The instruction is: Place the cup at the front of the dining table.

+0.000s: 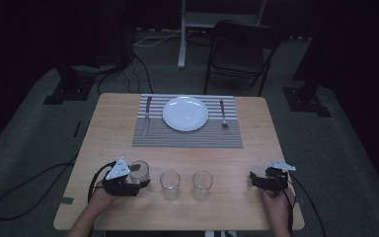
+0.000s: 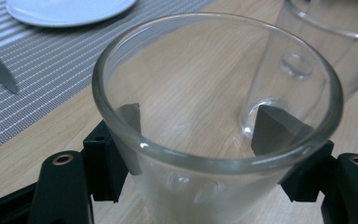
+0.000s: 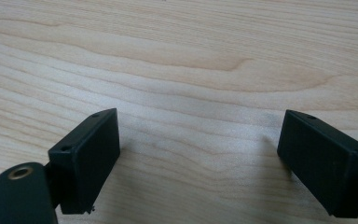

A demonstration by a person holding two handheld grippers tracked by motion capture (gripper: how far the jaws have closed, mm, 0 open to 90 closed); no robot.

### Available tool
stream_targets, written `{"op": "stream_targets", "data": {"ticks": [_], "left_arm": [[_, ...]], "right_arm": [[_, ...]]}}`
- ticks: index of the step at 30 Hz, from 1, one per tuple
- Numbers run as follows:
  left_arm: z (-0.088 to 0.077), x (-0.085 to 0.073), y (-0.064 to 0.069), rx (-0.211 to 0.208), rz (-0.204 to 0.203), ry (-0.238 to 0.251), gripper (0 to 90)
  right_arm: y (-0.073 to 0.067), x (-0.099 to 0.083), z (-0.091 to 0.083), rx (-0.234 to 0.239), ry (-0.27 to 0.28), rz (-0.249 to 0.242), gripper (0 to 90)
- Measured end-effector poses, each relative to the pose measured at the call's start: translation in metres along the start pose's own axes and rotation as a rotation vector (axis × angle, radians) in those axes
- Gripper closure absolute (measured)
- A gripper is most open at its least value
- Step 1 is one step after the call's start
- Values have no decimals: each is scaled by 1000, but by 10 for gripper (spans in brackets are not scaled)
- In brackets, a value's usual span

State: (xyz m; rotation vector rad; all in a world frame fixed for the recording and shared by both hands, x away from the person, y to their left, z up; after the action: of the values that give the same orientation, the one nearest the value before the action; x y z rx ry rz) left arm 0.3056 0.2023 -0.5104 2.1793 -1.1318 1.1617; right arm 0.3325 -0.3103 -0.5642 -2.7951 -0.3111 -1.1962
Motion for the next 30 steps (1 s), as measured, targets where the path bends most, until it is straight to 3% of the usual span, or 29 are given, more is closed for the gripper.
{"op": "stream_targets", "data": {"ticks": [5,15,19,30], "left_arm": [[7,8,-9,5,-8,-13,304],[16,33,-30,42,-35,10,304],[24,41,-36,85,-50,6,304],[50,63,-61,136,-85,-2,303]], "right_arm": [[0,0,0,0,0,-1,127],[0,0,0,0,-1,-1,127],[0,0,0,0,-1,0,127],[0,0,0,0,-1,0,127]]}}
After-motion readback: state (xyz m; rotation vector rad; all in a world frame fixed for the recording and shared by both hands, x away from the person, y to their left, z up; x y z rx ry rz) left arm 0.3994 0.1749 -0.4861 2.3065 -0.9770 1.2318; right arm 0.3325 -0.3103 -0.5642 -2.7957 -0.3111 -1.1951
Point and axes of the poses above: each handheld gripper's, and its own axes: z roughly forward along the jaws, x roughly out of its top, y roughly to its right, the point moved 2 cm from there along z, roughly forward along the jaws, and after that the axes turned 1 degree about -x, right-handed, at the moved point
